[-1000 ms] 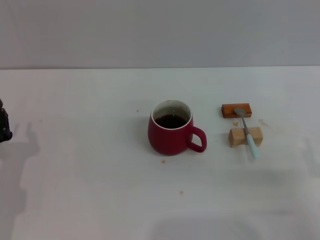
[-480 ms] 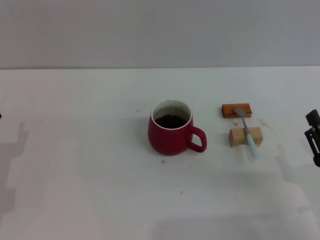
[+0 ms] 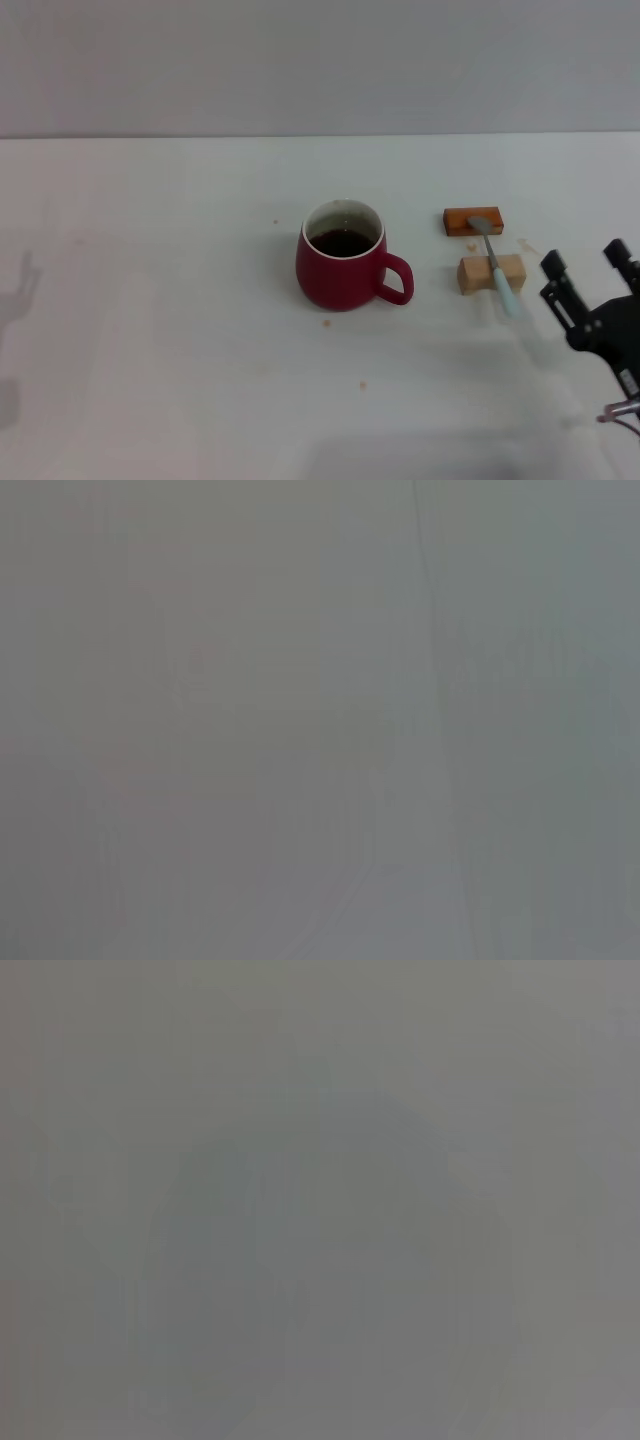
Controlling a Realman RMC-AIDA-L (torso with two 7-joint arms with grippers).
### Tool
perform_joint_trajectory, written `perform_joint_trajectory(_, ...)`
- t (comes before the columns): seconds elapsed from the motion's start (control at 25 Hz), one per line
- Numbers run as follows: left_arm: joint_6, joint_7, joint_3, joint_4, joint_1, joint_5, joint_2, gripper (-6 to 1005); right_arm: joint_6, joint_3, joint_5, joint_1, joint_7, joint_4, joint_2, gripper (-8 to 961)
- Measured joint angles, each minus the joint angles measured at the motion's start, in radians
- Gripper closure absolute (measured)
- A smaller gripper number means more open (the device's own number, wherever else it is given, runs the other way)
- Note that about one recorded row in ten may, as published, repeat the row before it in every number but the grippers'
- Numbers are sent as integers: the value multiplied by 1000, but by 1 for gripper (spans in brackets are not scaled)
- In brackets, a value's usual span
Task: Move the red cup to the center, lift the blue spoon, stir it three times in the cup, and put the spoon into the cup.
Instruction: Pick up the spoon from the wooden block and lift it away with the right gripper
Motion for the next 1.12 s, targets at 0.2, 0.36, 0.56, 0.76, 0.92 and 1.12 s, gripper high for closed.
perform_joint_trajectory(0.2, -22, 0, 0, 3, -8, 0, -1, 143, 38, -24, 0, 2, -15, 13, 1, 193)
perform_joint_trajectory(0.36, -24, -1, -2, 3, -9, -1, -1, 143, 32, -40, -2, -6, -15, 19, -1, 194)
perform_joint_trajectory(0.56, -24, -1, -2, 3, -9, -1, -1, 143, 35, -69, -1, -10, -12, 19, 0, 194)
perform_joint_trajectory(0.76, -24, -1, -2, 2, -3, -1, -1, 144, 50, -72, 10, -18, -8, 18, 0, 193)
perform_joint_trajectory(0.92, -24, -11, -2, -1, 2, -1, -1, 144, 95, -82, 61, -5, -7, 20, -1, 193)
perform_joint_trajectory(1.12, -24, -75, -4, 4, 4, -1, 0, 144, 137, -87, 99, 11, -6, 20, 0, 194)
